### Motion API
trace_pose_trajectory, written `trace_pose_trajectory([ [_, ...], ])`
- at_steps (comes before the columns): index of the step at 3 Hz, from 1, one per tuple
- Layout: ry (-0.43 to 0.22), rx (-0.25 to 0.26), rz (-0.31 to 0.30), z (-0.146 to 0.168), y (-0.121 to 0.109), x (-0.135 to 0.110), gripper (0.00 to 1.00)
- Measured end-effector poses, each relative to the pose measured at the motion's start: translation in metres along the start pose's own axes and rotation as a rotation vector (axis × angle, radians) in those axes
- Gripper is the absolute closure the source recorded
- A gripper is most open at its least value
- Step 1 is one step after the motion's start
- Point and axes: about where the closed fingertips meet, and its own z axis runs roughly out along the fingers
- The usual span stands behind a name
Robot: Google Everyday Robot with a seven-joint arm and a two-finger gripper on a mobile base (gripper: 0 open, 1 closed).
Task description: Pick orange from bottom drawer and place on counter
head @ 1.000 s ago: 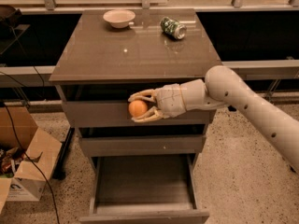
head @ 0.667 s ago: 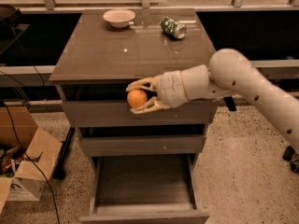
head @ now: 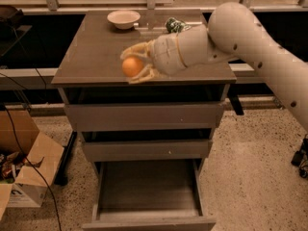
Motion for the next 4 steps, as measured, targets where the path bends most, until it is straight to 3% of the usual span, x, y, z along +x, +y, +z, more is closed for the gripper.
trace_pose_trajectory([
  [1, 0.033, 0.096, 0.039, -0.005, -0.042, 0.02, 1.0],
  [2, 0.033, 0.232, 0.125, -0.018, -0.079, 0.053, 1.0],
  [4, 0.092, 0.424, 0.328, -0.042, -0.111, 0.145, 1.0],
])
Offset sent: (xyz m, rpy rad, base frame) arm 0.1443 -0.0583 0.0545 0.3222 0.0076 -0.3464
